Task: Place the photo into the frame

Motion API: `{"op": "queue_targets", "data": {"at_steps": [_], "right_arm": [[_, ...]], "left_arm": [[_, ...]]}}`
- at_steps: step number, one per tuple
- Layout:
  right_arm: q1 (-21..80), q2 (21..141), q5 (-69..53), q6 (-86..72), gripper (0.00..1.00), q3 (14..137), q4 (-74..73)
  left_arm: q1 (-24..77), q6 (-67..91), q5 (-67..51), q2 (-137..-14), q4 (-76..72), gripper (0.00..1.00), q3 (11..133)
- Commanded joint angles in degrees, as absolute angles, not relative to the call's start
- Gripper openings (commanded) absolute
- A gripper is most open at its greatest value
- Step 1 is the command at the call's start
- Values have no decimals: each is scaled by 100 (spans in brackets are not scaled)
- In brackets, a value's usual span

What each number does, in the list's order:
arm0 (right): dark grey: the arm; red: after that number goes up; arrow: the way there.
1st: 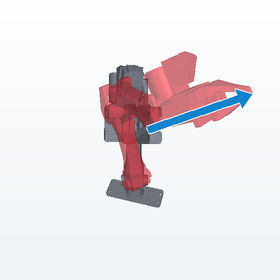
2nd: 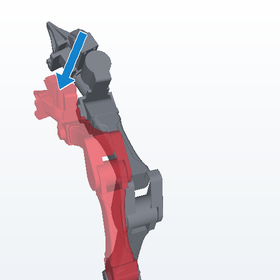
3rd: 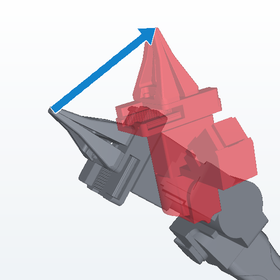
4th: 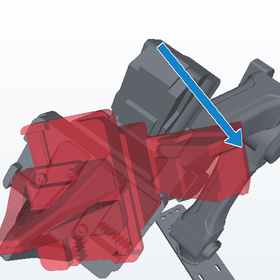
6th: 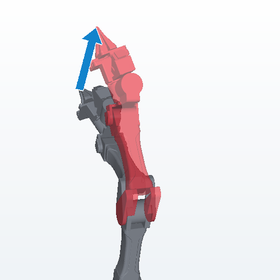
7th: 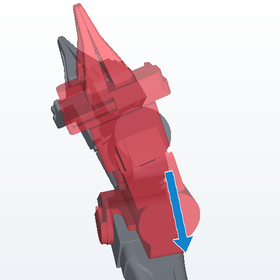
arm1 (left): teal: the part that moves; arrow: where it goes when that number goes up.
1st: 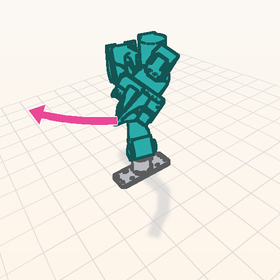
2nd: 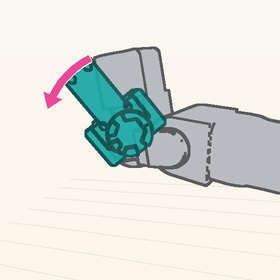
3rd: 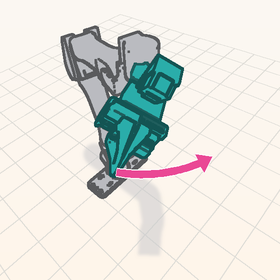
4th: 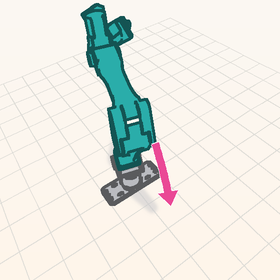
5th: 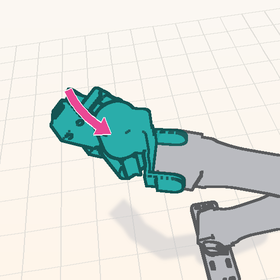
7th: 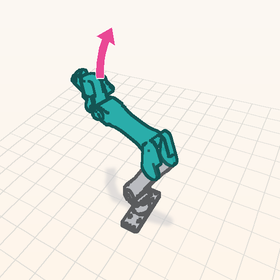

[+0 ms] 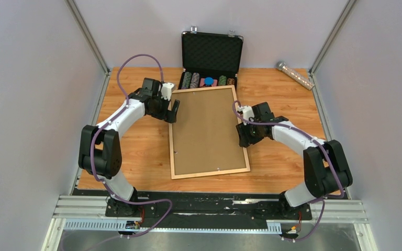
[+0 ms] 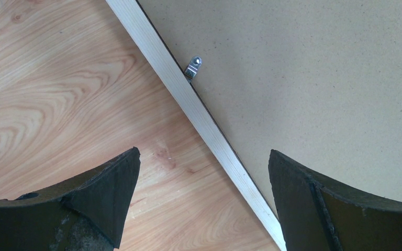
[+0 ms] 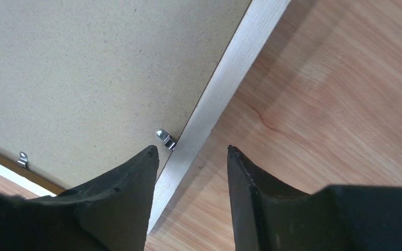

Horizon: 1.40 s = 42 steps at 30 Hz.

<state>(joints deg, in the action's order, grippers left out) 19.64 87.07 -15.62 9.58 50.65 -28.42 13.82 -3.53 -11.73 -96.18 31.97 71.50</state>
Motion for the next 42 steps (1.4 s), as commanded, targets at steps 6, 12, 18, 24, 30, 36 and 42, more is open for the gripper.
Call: {"op": "queue_targets", "data": {"at_steps": [6, 12, 18, 24, 30, 36, 42], "right_arm": [[1911, 8341, -1444, 1002, 55, 5343, -2653], [1895, 8462, -1455, 936, 55, 5457, -2646], [1610, 8751, -1734, 543, 54, 5897, -2647], [988, 9288, -2738, 101, 55, 6506, -2692], [479, 10044, -4089, -160, 60, 7027, -2725], [353, 10713, -4746, -159, 64, 7328, -2692], [312, 11152, -5130, -117, 67, 7418, -2591]], "left_arm": [[1334, -428, -1266, -9586, 3129, 100, 7146], [1336, -433, -1258, -9581, 3135, 100, 7146], [1335, -435, -1263, -9534, 3120, 100, 7137], [1335, -447, -1227, -9452, 3112, 100, 7111], [1336, -450, -1225, -9480, 3126, 100, 7134], [1336, -449, -1222, -9500, 3138, 100, 7150], [1326, -460, -1197, -9475, 3149, 100, 7137]]}}
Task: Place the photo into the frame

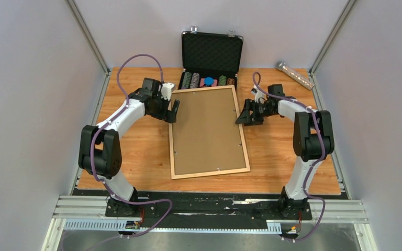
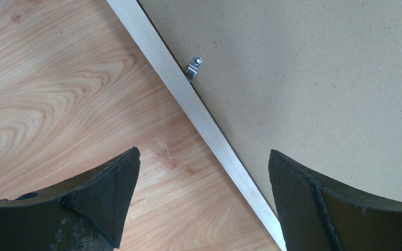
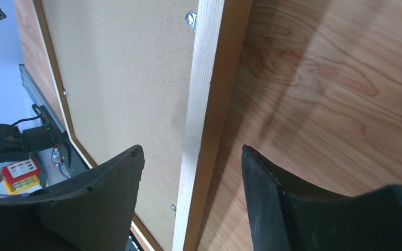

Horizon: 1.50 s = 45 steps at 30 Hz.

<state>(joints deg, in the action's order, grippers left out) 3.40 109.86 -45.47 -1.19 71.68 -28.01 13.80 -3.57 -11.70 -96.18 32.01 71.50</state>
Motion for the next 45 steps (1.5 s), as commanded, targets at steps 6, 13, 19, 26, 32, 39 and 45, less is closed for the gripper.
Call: {"op": "queue_targets", "data": {"at_steps": [6, 13, 19, 26, 32, 39, 45], "right_arm": [[306, 11453, -5362, -27, 68, 7431, -2517], [268, 11724, -5766, 196, 66, 7505, -2420], [270, 11877, -5950, 168, 64, 7471, -2361], [257, 12017, -6148, 67, 62, 7543, -2324], [247, 12295, -6441, -148, 58, 7730, -2294], [246, 12451, -6653, -178, 55, 7805, -2294], [247, 12561, -6826, -196, 54, 7807, -2296]], "left_arm": [[1327, -454, -1226, -9525, 3146, 100, 7149], [1321, -466, -1215, -9478, 3155, 100, 7137], [1310, -465, -1217, -9495, 3147, 100, 7137], [1300, -459, -1230, -9493, 3155, 100, 7137], [1301, -470, -1230, -9484, 3159, 100, 7137], [1290, -466, -1228, -9512, 3136, 100, 7136], [1291, -462, -1259, -9549, 3138, 100, 7154]]}}
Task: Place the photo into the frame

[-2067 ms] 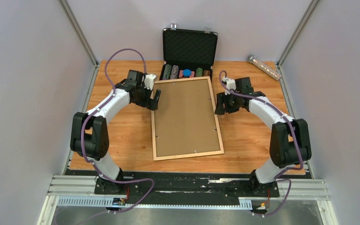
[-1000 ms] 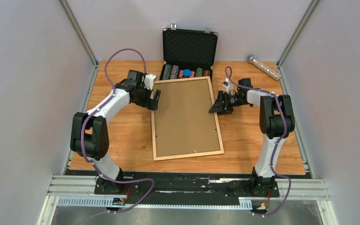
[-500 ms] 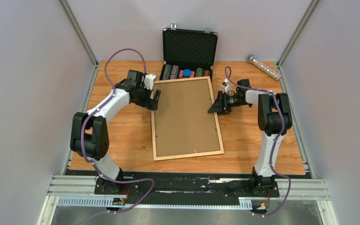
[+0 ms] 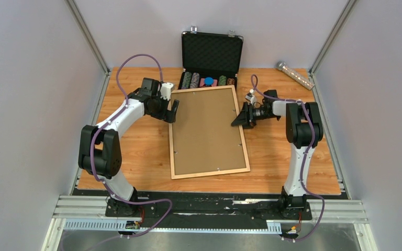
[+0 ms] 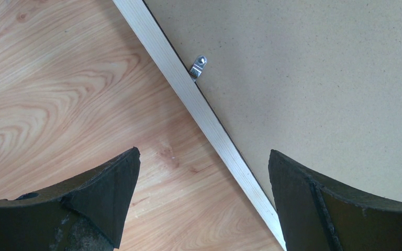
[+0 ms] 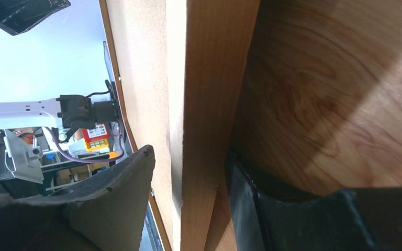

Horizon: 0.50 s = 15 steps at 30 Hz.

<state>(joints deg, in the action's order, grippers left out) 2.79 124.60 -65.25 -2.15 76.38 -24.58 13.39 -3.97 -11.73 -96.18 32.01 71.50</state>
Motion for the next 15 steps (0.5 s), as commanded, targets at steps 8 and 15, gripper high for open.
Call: {"op": "queue_targets", "data": {"at_steps": [8, 15], "right_arm": [[262, 12604, -6903, -201, 54, 7837, -2294], [272, 12595, -7083, -220, 46, 7891, -2294]], "left_arm": [[1292, -457, -1256, -9506, 3138, 100, 7141], [1292, -440, -1249, -9500, 3163, 100, 7163]]}}
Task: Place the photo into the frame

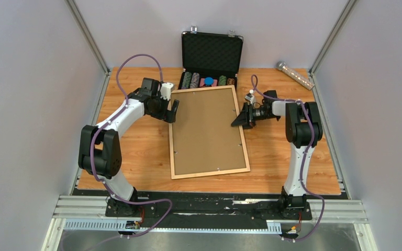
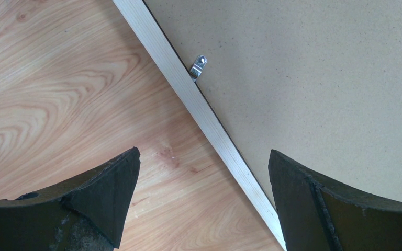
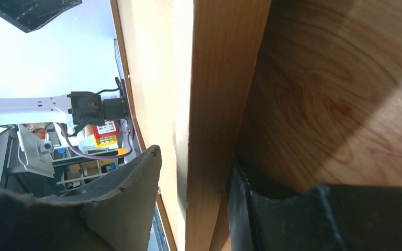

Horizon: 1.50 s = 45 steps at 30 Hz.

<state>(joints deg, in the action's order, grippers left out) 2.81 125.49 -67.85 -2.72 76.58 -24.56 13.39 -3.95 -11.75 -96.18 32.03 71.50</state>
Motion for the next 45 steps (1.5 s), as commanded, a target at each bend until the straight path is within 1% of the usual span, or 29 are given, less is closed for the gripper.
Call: {"op": "queue_targets", "data": {"at_steps": [1, 6, 14, 30, 37, 45], "right_arm": [[277, 12595, -7090, -222, 45, 7900, -2301], [266, 12596, -7086, -228, 46, 7880, -2295], [196, 12556, -6944, -228, 52, 7817, -2290], [185, 12770, -7078, -324, 50, 7775, -2228], [193, 12762, -7117, -382, 47, 7760, -2192], [202, 12749, -7196, -396, 32, 7768, -2183]], "left_arm": [[1292, -444, -1249, -9483, 3163, 100, 7163], [1292, -445, -1253, -9466, 3157, 100, 7156], [1268, -457, -1246, -9409, 3133, 100, 7123], [1239, -460, -1274, -9452, 3132, 100, 7120], [1232, -462, -1286, -9440, 3123, 100, 7119], [1230, -460, -1284, -9450, 3129, 100, 7119]]}}
